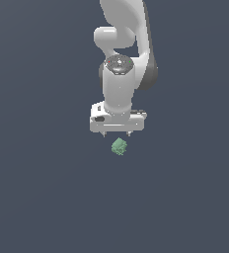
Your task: Pick up the object and move it to a goal position.
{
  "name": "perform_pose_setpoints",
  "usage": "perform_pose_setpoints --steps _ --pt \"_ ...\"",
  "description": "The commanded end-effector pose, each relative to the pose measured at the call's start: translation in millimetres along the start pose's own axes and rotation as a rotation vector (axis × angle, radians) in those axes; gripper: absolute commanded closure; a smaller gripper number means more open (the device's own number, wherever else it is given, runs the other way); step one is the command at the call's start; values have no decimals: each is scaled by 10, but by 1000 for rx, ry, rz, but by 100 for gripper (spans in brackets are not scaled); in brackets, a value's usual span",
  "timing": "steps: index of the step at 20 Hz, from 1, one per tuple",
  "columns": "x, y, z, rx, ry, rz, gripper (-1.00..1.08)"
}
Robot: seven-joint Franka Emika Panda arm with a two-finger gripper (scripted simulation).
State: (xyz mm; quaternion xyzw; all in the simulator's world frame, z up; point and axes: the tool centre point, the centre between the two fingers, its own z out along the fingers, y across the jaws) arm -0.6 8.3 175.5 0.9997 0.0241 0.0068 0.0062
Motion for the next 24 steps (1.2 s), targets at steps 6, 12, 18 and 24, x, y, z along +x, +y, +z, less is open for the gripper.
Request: perform_pose_setpoints --steps 6,12,18,24 --pt "-6 -95 7 7 -6 -1 -92" --pt "-18 -241 16 17 -14 -2 -92" --pt "-17 -229 22 17 -14 3 -92" --pt "-25 -232 79 18 -15 53 -92"
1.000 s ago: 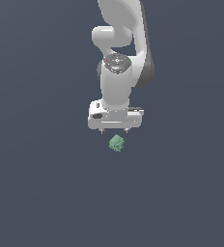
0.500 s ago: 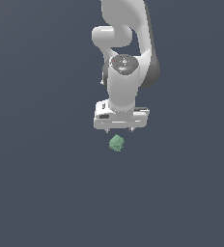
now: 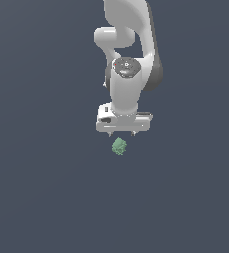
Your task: Pick up the object and move it to a goal position.
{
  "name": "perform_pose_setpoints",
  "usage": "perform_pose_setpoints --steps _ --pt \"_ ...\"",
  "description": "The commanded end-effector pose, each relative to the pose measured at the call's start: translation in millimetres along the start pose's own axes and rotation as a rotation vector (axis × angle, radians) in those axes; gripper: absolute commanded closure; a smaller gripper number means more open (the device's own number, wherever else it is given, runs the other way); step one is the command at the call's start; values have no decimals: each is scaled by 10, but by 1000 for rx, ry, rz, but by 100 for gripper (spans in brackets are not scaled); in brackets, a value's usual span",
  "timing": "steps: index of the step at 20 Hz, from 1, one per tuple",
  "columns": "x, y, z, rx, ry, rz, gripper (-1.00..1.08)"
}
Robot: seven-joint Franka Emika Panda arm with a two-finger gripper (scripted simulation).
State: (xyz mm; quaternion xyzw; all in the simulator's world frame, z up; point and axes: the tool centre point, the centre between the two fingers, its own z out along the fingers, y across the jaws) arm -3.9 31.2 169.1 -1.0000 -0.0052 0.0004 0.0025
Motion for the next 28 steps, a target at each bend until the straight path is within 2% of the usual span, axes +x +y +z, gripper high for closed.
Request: perform_pose_setpoints --steps 1,8,21,28 --pt "-5 0 34 1 0 28 -92" --pt "-28 -1 182 3 -1 159 -92" --pt "-104 22 557 0 -1 505 -92" --pt "-135 38 678 -3 1 622 -92"
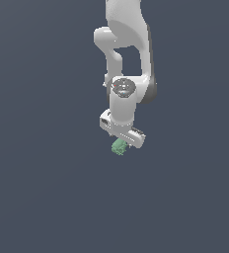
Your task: Pick up the object and move it to a goal position.
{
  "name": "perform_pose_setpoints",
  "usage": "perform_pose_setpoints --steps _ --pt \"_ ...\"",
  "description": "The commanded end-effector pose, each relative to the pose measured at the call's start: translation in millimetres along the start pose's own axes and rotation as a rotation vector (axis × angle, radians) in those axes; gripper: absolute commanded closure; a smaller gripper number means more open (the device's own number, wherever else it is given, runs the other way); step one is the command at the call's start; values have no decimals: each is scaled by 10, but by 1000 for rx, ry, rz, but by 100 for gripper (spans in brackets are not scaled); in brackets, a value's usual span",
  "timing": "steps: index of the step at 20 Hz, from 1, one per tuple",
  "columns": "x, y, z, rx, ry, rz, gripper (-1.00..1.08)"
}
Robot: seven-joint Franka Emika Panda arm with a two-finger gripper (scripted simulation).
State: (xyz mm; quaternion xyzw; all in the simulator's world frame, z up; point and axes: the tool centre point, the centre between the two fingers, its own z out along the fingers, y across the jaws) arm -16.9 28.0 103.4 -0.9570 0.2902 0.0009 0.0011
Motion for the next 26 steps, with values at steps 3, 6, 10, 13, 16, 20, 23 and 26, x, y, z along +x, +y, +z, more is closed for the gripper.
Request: perform_pose_setpoints --steps 3,6,10,13,16,20,23,26 --pt "-6 14 50 -1 2 51 -92" --pt "-8 18 66 -1 2 67 -92" --pt "-9 18 69 -2 2 65 -92" --pt "-10 20 126 -2 2 66 -92" --pt "-12 24 250 -2 2 67 -92" --pt "-17 29 459 -2 2 69 -92" --pt "-14 26 546 -2 2 70 -92" --pt "-9 21 569 -2 2 70 -92"
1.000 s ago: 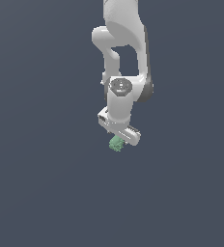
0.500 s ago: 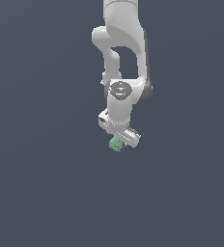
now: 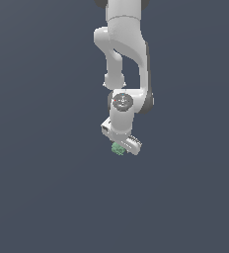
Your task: Pick up the object and move it to a goal position.
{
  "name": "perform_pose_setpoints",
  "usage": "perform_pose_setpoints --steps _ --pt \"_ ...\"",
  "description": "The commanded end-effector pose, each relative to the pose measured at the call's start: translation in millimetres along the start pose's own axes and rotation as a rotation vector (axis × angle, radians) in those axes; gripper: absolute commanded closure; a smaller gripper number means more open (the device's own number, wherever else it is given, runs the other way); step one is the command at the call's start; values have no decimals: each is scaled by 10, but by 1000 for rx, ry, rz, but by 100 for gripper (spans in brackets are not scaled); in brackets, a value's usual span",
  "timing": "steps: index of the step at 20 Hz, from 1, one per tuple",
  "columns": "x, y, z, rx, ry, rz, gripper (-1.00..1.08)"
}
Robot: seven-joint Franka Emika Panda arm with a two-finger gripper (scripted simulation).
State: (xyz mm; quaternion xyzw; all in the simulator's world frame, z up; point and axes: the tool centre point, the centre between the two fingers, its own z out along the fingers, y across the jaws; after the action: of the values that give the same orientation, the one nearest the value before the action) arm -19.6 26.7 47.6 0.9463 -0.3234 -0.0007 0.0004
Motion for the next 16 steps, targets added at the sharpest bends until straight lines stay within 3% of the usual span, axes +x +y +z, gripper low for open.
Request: perform_pose_setpoints --steps 1,16 --pt "5 -6 12 1 1 0 108" --pt "-20 -16 -56 2 1 0 108"
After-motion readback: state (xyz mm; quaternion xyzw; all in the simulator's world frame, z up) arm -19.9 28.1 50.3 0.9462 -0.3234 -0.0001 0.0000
